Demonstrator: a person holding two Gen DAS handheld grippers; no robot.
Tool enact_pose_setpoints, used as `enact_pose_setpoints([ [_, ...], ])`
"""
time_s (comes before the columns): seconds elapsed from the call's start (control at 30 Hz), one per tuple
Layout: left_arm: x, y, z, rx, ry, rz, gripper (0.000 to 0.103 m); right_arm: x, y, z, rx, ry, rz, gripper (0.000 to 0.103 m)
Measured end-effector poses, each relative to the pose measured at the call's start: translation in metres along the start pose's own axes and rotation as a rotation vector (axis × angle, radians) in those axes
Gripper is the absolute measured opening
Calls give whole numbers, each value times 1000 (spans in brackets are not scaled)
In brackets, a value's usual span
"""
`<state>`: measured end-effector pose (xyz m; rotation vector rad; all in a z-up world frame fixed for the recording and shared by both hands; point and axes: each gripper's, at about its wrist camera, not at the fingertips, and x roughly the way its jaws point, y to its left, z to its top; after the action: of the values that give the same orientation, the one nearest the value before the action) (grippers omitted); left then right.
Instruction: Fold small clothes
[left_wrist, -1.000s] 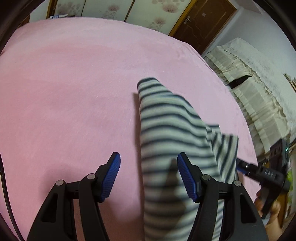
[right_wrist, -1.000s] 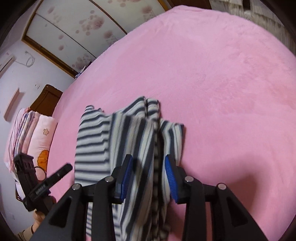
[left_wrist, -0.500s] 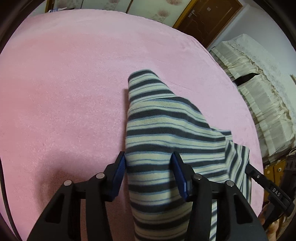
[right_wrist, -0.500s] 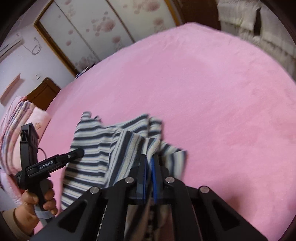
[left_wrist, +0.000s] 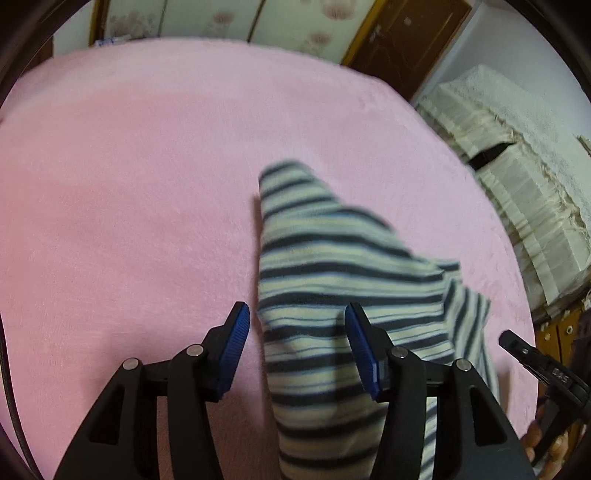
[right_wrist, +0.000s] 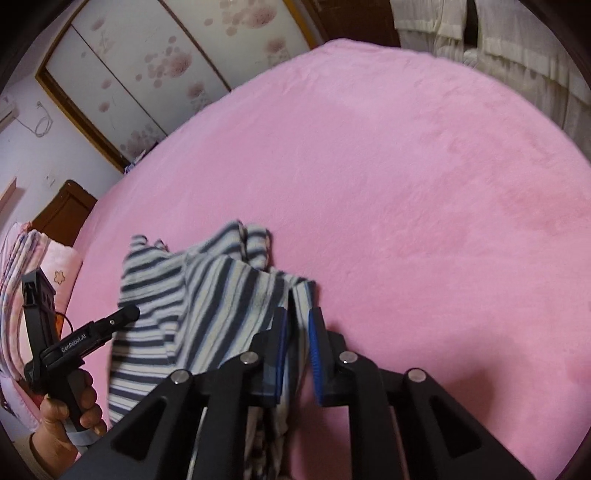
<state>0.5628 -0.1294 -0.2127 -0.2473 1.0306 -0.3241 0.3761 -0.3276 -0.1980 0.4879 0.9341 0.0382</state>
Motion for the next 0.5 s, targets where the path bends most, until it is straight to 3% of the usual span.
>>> enact_pose_setpoints([
  [0.1, -34, -11, -5, -15, -99, -3, 53, -22, 22, -5, -44, -45, 40, 12],
  [0.23, -58, -23, -20, -42, -131, -66, 54, -32, 62, -25, -131, -33, 94, 12],
  [0.37, -51, -33, -50, -31, -66, -94, 54, -28, 85, -60, -230, 3, 63, 12],
  [0.5, -27, -31, -87, 49, 35, -21, 54, -17, 72, -87, -250, 51, -29, 12],
])
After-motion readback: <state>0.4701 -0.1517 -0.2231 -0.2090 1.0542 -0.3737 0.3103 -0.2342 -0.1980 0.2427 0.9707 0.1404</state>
